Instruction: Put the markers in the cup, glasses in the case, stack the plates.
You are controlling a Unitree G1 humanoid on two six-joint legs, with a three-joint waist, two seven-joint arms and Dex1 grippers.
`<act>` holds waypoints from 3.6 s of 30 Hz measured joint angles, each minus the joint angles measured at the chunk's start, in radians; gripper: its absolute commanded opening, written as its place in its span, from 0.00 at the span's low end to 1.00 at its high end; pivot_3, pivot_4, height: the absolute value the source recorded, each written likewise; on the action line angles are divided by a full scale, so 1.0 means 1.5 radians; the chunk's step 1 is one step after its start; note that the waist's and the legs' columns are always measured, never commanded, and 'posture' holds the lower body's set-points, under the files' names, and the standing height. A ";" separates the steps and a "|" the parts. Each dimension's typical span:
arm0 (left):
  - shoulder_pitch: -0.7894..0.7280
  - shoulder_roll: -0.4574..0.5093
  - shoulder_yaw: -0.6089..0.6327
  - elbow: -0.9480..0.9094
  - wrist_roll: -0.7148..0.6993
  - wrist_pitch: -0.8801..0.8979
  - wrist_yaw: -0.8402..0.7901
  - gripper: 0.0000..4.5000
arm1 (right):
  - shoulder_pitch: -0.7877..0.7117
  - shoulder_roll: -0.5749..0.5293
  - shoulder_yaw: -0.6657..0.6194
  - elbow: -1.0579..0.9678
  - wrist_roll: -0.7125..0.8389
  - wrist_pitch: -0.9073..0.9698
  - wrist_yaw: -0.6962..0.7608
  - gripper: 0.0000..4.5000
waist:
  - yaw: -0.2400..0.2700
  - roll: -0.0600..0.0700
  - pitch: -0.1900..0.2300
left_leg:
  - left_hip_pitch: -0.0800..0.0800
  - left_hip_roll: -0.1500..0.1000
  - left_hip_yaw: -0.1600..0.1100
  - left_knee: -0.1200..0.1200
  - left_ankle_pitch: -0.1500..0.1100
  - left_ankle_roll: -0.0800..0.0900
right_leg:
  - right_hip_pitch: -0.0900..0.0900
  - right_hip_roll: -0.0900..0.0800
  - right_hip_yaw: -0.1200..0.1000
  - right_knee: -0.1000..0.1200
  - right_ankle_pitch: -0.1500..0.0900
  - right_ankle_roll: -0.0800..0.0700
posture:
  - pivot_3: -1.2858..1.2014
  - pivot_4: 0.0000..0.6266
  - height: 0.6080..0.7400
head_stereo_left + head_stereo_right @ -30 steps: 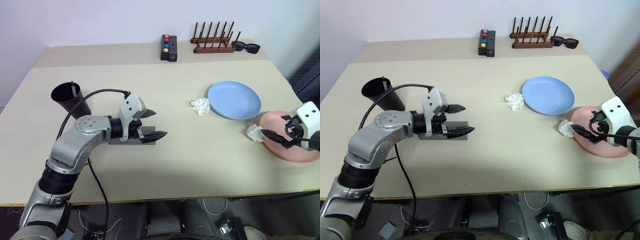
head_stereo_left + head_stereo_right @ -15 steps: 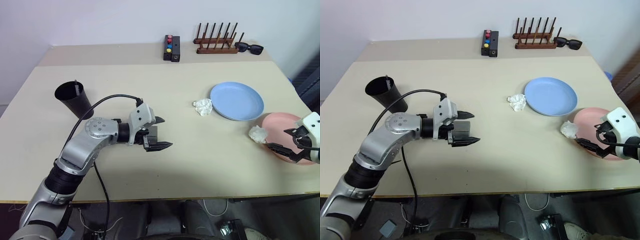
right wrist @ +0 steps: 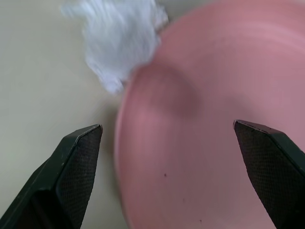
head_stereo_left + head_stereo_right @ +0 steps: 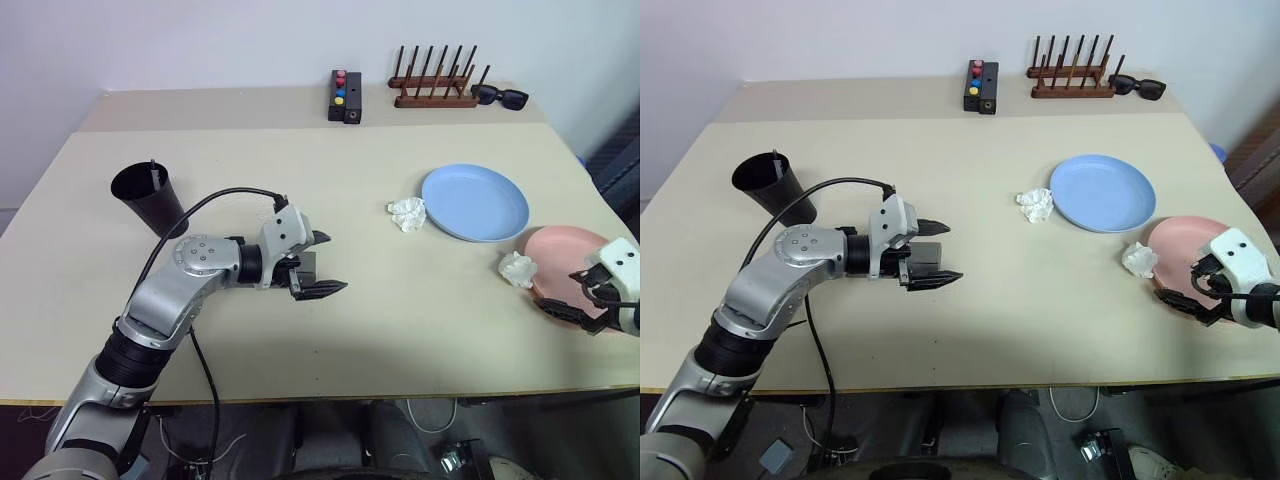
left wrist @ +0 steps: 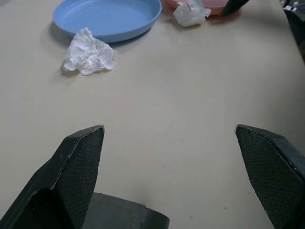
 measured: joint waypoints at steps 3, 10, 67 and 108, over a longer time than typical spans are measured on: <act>0.000 0.001 0.000 -0.003 0.000 0.001 0.001 1.00 | -0.018 0.003 0.019 0.028 -0.007 -0.018 0.002 0.95 | 0.000 0.000 0.000 | 0.000 0.000 0.000 0.000 0.000 0.000 | 0.000 0.000 0.000 0.000 0.000 0.000 | 0.52 0.24 1.00; 0.005 0.018 0.001 -0.009 -0.002 0.002 -0.004 1.00 | -0.044 0.007 0.039 0.042 -0.007 -0.025 0.007 0.30 | 0.000 0.000 0.000 | 0.000 0.000 0.000 0.000 0.000 0.000 | 0.000 0.000 0.000 0.000 0.000 0.000 | 0.52 0.24 1.00; -0.004 -0.014 0.000 0.037 0.011 -0.041 -0.045 1.00 | -0.333 0.101 0.194 0.121 -0.098 -0.203 -0.029 0.01 | -0.001 0.002 0.001 | 0.000 0.000 0.000 -0.001 0.001 -0.002 | 0.000 0.000 0.000 -0.002 0.000 0.000 | 0.52 0.24 1.00; 0.004 -0.037 0.008 0.029 -0.004 -0.007 0.032 1.00 | -0.400 0.177 0.265 0.202 -0.133 -0.243 0.003 0.15 | -0.001 0.002 0.001 | 0.000 0.000 0.000 -0.001 0.001 -0.002 | 0.000 0.000 0.000 -0.002 0.000 0.000 | 0.52 0.24 1.00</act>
